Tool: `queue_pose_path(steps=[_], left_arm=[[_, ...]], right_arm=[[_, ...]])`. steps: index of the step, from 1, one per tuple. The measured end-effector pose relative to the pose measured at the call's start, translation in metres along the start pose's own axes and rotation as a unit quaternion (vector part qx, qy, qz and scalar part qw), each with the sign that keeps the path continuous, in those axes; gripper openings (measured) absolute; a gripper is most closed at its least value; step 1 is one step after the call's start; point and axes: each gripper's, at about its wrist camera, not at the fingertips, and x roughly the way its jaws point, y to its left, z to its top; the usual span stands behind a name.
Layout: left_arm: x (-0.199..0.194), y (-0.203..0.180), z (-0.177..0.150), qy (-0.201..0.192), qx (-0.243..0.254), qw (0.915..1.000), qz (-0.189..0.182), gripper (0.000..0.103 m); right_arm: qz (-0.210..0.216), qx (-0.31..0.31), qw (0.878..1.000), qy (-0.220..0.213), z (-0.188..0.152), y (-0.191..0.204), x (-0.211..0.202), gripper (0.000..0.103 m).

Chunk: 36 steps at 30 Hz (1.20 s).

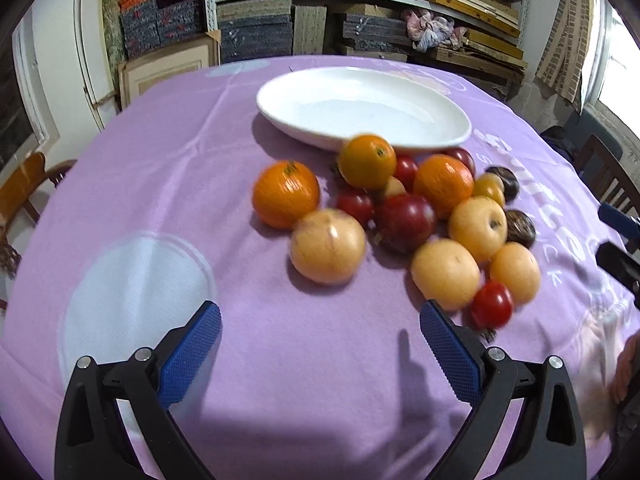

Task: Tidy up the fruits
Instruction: 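Grasp a pale yellow fruit with the left gripper while the right grasps another pale yellow fruit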

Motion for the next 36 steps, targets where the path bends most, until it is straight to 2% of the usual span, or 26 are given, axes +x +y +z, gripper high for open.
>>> queue_pose_path(steps=[1, 3, 5, 7, 12, 15, 20, 25, 31, 36], left_arm=[[0.001, 0.002, 0.004, -0.002, 0.003, 1.0, 0.003, 0.1], [0.005, 0.003, 0.012, -0.002, 0.01, 0.9999, 0.011, 0.089], [0.013, 0.004, 0.016, 0.01, 0.012, 0.9999, 0.003, 0.065], [0.022, 0.007, 0.018, 0.024, 0.004, 0.9996, -0.016, 0.061], [0.03, 0.001, 0.019, 0.022, 0.016, 0.9995, -0.014, 0.06], [0.032, 0.001, 0.022, 0.019, 0.016, 0.9993, -0.027, 0.046], [0.033, 0.002, 0.021, 0.006, 0.017, 0.9993, -0.032, 0.045], [0.03, 0.003, 0.02, -0.008, 0.014, 0.9992, -0.036, 0.045], [0.016, 0.004, 0.021, -0.038, 0.017, 0.9987, -0.029, 0.045], [0.012, 0.005, 0.02, -0.041, 0.014, 0.9982, -0.041, 0.045]], right_arm=[[0.0, 0.004, 1.0, 0.001, -0.001, -0.002, 0.001, 0.099], [0.003, 0.013, 1.0, 0.001, -0.001, -0.006, 0.001, 0.099], [-0.001, 0.02, 1.0, 0.002, -0.001, -0.009, 0.001, 0.099], [-0.005, 0.022, 1.0, 0.003, -0.001, -0.01, 0.001, 0.099], [-0.02, 0.012, 1.0, 0.011, -0.002, -0.007, 0.005, 0.099], [-0.005, 0.013, 1.0, 0.017, -0.004, -0.007, 0.008, 0.099], [-0.001, 0.024, 1.0, 0.018, -0.003, -0.01, 0.007, 0.099], [0.002, 0.025, 0.999, 0.042, -0.005, -0.01, 0.016, 0.099], [-0.01, -0.029, 0.998, 0.05, -0.007, 0.012, 0.024, 0.099], [0.006, -0.057, 0.993, 0.1, -0.007, 0.026, 0.043, 0.099]])
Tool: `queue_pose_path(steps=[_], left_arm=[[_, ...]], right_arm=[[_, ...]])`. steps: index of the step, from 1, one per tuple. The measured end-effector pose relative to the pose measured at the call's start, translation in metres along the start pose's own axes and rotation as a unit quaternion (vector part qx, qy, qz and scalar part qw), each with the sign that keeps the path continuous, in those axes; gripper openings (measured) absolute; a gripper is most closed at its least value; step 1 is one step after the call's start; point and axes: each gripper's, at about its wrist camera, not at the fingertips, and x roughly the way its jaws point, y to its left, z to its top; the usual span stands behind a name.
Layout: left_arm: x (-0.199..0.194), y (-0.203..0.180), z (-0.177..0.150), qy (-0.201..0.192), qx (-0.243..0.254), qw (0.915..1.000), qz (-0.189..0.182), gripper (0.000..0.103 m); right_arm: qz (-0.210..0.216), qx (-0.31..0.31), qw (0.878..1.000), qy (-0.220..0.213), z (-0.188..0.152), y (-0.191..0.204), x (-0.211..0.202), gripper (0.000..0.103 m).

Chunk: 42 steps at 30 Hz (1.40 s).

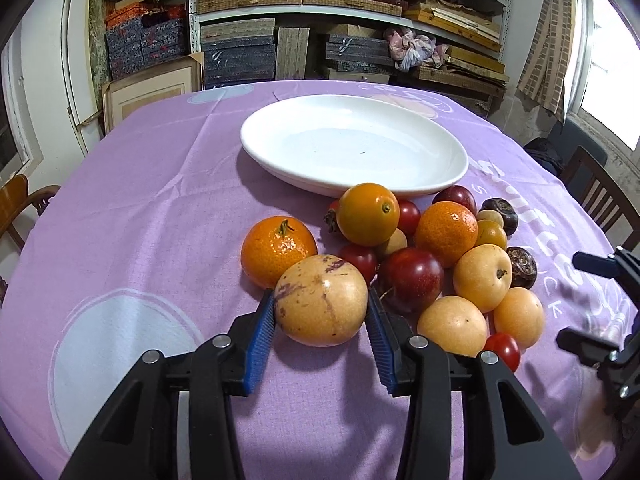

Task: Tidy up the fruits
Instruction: 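Grasp a pale yellow fruit with the left gripper while the right grasps another pale yellow fruit, then carry both pale yellow fruits over the white plate and open both grippers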

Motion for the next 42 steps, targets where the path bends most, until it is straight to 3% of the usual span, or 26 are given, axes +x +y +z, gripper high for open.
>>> queue_pose_path(steps=[4, 5, 7, 11, 15, 25, 34, 42], left_arm=[[-0.004, -0.001, -0.001, -0.005, 0.001, 1.0, -0.007, 0.045], [-0.004, -0.002, -0.001, -0.005, 0.003, 1.0, -0.007, 0.045], [-0.004, -0.003, -0.001, -0.005, 0.004, 1.0, -0.008, 0.045], [-0.005, -0.004, -0.001, -0.004, 0.003, 0.9999, -0.014, 0.045], [-0.004, -0.003, -0.002, -0.002, 0.003, 0.9998, -0.018, 0.045], [0.004, 0.002, -0.003, 0.015, -0.009, 0.9991, -0.037, 0.045], [-0.014, -0.003, 0.002, -0.022, -0.004, 0.9994, -0.025, 0.045], [-0.023, -0.01, 0.063, -0.047, 0.026, 0.9985, 0.009, 0.045]], right_arm=[[-0.001, -0.006, 1.0, 0.016, 0.008, 0.004, 0.007, 0.095], [0.006, -0.007, 1.0, 0.024, 0.009, 0.005, 0.009, 0.076], [0.033, 0.003, 0.999, 0.027, 0.011, 0.008, 0.009, 0.063], [0.024, -0.018, 0.999, 0.035, 0.015, 0.02, 0.013, 0.06], [0.042, -0.017, 0.997, 0.059, 0.016, 0.029, 0.028, 0.047], [0.035, -0.022, 0.998, 0.052, 0.014, 0.037, 0.032, 0.046], [0.033, -0.006, 0.999, 0.004, 0.017, 0.029, 0.002, 0.046], [0.013, -0.008, 0.997, -0.079, 0.107, 0.004, -0.027, 0.046]])
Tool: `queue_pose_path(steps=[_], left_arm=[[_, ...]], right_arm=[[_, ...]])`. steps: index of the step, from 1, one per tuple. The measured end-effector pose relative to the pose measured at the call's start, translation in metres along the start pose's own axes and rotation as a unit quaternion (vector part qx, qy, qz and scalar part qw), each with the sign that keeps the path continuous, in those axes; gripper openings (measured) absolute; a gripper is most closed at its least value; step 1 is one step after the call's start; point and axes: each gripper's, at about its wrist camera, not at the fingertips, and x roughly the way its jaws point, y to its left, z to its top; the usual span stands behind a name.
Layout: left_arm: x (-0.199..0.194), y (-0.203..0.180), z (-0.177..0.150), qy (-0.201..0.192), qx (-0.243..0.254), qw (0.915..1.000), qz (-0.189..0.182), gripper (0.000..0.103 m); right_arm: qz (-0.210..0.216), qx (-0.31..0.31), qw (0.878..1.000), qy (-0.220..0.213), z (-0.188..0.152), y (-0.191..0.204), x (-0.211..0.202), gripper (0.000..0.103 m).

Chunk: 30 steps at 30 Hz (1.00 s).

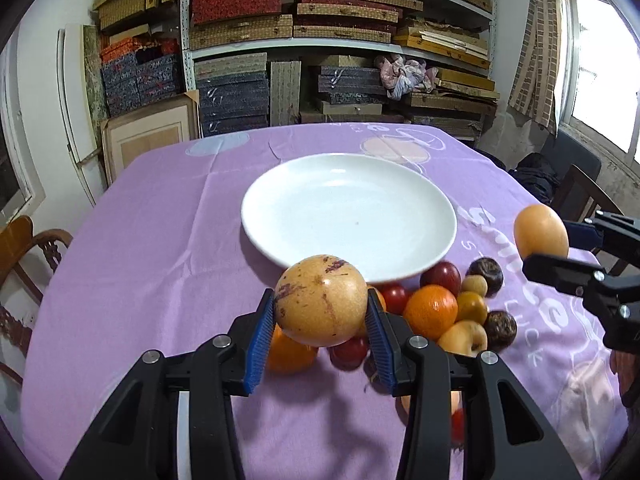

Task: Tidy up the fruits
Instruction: 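Carry both pale yellow fruits over the white plate and open both grippers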

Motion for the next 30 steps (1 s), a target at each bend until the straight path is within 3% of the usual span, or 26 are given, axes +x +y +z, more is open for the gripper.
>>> queue_pose_path(steps=[4, 8, 13, 18, 22, 24, 26, 30], left_arm=[[0.019, -0.002, 0.032, -0.004, 0.003, 0.9999, 0.01, 0.045], [0.058, -0.002, 0.049, 0.016, -0.006, 0.9998, 0.013, 0.045], [0.102, -0.001, 0.051, 0.051, -0.013, 0.9986, 0.007, 0.045], [0.132, -0.004, 0.044, 0.082, -0.011, 0.9966, 0.001, 0.045], [0.142, -0.002, 0.039, 0.094, -0.015, 0.9954, 0.0, 0.045], [0.14, 0.001, 0.039, 0.09, -0.017, 0.9957, 0.004, 0.048], [0.136, 0.006, 0.041, 0.085, -0.028, 0.9959, 0.008, 0.061], [0.109, 0.015, 0.047, 0.065, -0.035, 0.9971, 0.018, 0.065]], right_arm=[[-0.011, 0.01, 1.0, 0.006, 0.031, -0.016, 0.035, 0.046], [-0.016, 0.02, 0.999, 0.036, 0.037, -0.028, 0.083, 0.046], [-0.023, 0.02, 0.996, 0.08, 0.032, -0.037, 0.132, 0.046], [-0.03, 0.015, 0.994, 0.105, 0.029, -0.045, 0.155, 0.046], [-0.024, 0.021, 0.994, 0.107, 0.028, -0.05, 0.162, 0.048], [-0.029, 0.021, 0.994, 0.1, 0.029, -0.051, 0.158, 0.059], [-0.03, 0.024, 0.995, 0.087, 0.031, -0.053, 0.15, 0.069], [-0.026, 0.032, 0.998, 0.041, 0.042, -0.053, 0.109, 0.071]])
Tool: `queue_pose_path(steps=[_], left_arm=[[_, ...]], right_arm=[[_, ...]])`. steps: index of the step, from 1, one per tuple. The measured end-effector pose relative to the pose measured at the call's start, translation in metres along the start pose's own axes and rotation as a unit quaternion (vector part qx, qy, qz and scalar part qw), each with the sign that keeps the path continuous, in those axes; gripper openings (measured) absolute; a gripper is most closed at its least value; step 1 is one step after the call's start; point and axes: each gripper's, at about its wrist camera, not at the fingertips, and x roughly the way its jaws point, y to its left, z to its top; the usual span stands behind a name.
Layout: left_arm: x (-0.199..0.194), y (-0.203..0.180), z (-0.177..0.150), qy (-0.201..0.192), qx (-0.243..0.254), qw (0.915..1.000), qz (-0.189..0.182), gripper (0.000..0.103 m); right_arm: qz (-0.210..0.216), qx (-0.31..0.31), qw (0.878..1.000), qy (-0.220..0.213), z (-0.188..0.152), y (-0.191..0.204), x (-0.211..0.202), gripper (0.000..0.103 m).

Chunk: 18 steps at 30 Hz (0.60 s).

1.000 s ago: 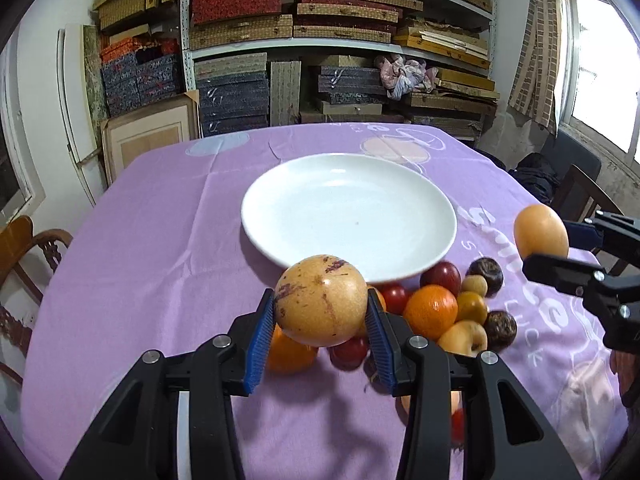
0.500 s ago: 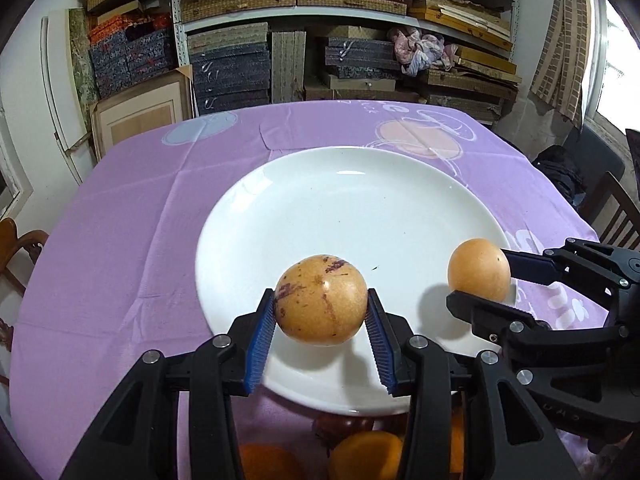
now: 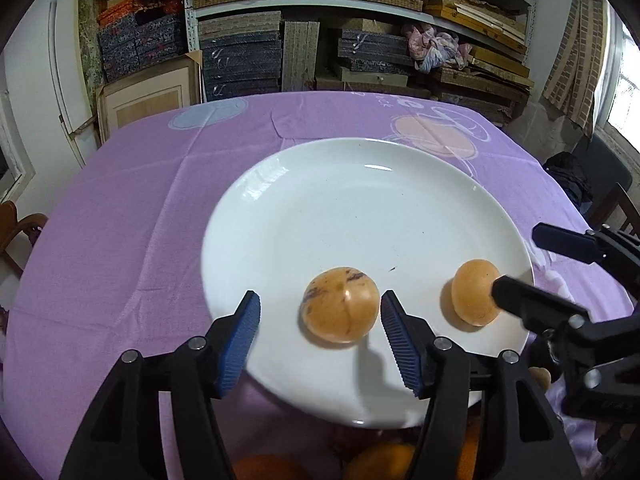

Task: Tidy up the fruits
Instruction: 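Carry both pale yellow fruits over the white plate and open both grippers, then grasp an orange mandarin with the left gripper while the right grasps a dark brown fruit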

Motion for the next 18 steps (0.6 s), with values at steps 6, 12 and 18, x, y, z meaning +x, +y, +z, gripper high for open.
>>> queue_pose_path(steps=[6, 12, 18], left_arm=[[-0.076, 0.017, -0.021, -0.053, 0.003, 0.9977, 0.043, 0.09], [-0.111, 0.023, -0.079, -0.048, -0.003, 0.9974, 0.054, 0.097], [-0.084, 0.016, -0.104, -0.021, -0.014, 0.9985, 0.048, 0.097]], right_arm=[[0.006, -0.023, 0.984, -0.179, -0.03, 0.013, -0.133, 0.099], [-0.073, -0.016, 0.946, -0.316, -0.123, 0.018, -0.2, 0.099], [-0.042, -0.011, 0.988, -0.148, -0.135, 0.018, -0.143, 0.099]])
